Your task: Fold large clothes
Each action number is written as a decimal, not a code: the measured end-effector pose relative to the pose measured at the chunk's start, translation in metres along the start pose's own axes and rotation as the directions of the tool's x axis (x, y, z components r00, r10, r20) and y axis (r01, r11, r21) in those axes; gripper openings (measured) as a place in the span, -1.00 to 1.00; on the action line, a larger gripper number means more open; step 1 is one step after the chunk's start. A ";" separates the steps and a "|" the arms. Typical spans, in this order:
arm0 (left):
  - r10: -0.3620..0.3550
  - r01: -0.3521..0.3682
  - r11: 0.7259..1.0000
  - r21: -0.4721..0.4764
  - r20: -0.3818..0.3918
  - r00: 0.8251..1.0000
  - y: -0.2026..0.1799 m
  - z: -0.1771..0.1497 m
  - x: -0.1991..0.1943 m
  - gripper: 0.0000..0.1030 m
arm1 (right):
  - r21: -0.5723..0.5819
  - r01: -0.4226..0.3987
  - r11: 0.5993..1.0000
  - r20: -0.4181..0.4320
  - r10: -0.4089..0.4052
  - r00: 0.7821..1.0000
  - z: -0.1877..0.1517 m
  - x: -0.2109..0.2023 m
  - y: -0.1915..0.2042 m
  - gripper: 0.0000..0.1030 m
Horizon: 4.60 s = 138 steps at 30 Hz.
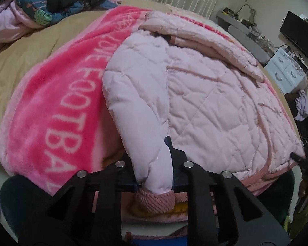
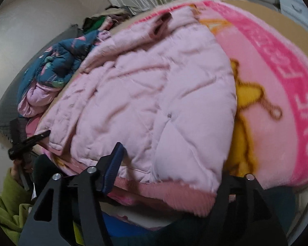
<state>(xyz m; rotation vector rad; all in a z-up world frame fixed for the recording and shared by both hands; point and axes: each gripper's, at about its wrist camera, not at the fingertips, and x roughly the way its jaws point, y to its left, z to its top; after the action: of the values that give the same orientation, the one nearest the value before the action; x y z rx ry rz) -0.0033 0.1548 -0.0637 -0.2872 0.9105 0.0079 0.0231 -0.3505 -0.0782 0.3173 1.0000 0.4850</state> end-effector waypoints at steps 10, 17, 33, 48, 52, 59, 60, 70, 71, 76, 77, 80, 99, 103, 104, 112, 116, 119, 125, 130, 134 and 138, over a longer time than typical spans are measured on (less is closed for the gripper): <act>-0.043 0.040 0.999 0.026 0.106 0.993 -0.015 0.025 -0.028 -0.83 | -0.040 -0.072 0.997 0.167 0.077 0.983 0.009 -0.032 0.013 -0.68; -0.044 0.040 0.999 0.032 0.137 0.990 -0.022 0.039 -0.033 -0.83 | -0.080 -0.121 0.989 0.270 0.138 0.953 0.035 -0.056 0.022 -0.71; -0.039 0.035 0.999 0.022 0.210 0.977 -0.028 0.086 -0.037 -0.83 | -0.114 -0.075 0.991 0.343 0.110 0.933 0.098 -0.062 0.038 -0.74; -0.076 0.080 0.997 -0.006 0.253 0.964 -0.034 0.127 -0.037 -0.83 | -0.105 -0.070 0.992 0.363 0.104 0.926 0.136 -0.063 0.039 -0.74; -0.080 0.084 0.996 -0.006 0.262 0.962 -0.036 0.138 -0.038 -0.83 | -0.109 -0.063 0.992 0.370 0.099 0.924 0.147 -0.063 0.042 -0.74; -0.086 0.092 0.996 -0.006 0.276 0.957 -0.040 0.157 -0.040 -0.83 | -0.117 -0.059 0.991 0.389 0.101 0.916 0.170 -0.065 0.048 -0.74; -0.087 0.092 0.996 -0.004 0.281 0.956 -0.041 0.161 -0.041 -0.83 | -0.118 -0.060 0.991 0.392 0.102 0.914 0.173 -0.065 0.049 -0.74; -0.085 0.091 0.996 -0.004 0.311 0.946 -0.046 0.191 -0.045 -0.83 | -0.128 -0.051 0.990 0.423 0.101 0.900 0.203 -0.073 0.055 -0.74; -0.087 0.093 0.996 -0.004 0.315 0.945 -0.046 0.194 -0.046 -0.83 | -0.130 -0.049 0.990 0.427 0.100 0.898 0.207 -0.075 0.056 -0.74; -0.092 0.096 0.995 0.004 0.337 0.937 -0.051 0.210 -0.053 -0.82 | -0.131 -0.041 0.990 0.442 0.095 0.892 0.222 -0.079 0.059 -0.74; -0.093 0.097 0.995 0.004 0.340 0.936 -0.051 0.212 -0.054 -0.82 | -0.131 -0.040 0.991 0.444 0.094 0.891 0.224 -0.080 0.060 -0.74; -0.090 0.094 0.996 0.005 0.349 0.933 -0.054 0.221 -0.055 -0.82 | -0.130 -0.034 0.991 0.450 0.089 0.888 0.231 -0.082 0.061 -0.74; -0.001 -0.003 1.000 0.008 0.369 0.929 -0.071 0.245 -0.033 -0.82 | -0.078 -0.048 0.996 0.437 0.077 0.896 0.256 -0.065 0.045 -0.74; 0.025 -0.026 1.000 -0.002 0.371 0.928 -0.069 0.248 -0.023 -0.82 | -0.065 -0.045 0.997 0.434 0.069 0.898 0.262 -0.057 0.042 -0.74; 0.030 -0.030 1.000 -0.005 0.370 0.929 -0.067 0.249 -0.022 -0.82 | -0.058 -0.042 0.997 0.435 0.063 0.898 0.265 -0.054 0.042 -0.74; 0.065 -0.065 0.998 -0.012 0.361 0.930 -0.063 0.263 -0.008 -0.82 | -0.029 -0.027 0.999 0.427 0.037 0.904 0.290 -0.035 0.037 -0.74; 0.085 -0.088 0.996 -0.007 0.354 0.932 -0.064 0.269 0.002 -0.82 | -0.018 -0.008 1.000 0.414 0.015 0.910 0.302 -0.024 0.036 -0.74; 0.099 -0.102 0.995 -0.009 0.345 0.933 -0.062 0.276 0.011 -0.82 | -0.015 0.006 1.000 0.403 0.001 0.915 0.311 -0.015 0.034 -0.73; 0.132 -0.138 0.990 -0.005 0.319 0.938 -0.059 0.288 0.032 -0.81 | 0.015 0.027 1.000 0.366 -0.030 0.930 0.330 0.008 0.024 -0.73; 0.158 -0.166 0.986 0.002 0.299 0.941 -0.060 0.296 0.050 -0.81 | 0.046 0.034 0.998 0.335 -0.047 0.941 0.342 0.026 0.013 -0.71; 0.176 -0.185 0.983 0.007 0.280 0.944 -0.059 0.301 0.064 -0.80 | 0.069 0.034 0.997 0.308 -0.053 0.950 0.350 0.039 0.005 -0.69; 0.190 -0.200 0.980 0.011 0.260 0.947 -0.058 0.304 0.079 -0.80 | 0.105 0.019 0.994 0.275 -0.047 0.960 0.357 0.053 -0.006 -0.66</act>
<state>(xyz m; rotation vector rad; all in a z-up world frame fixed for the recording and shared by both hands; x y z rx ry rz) 0.2891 0.1658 0.0649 -0.1547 0.6753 0.2073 0.3554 -0.3400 0.0627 0.4468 0.7564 0.3480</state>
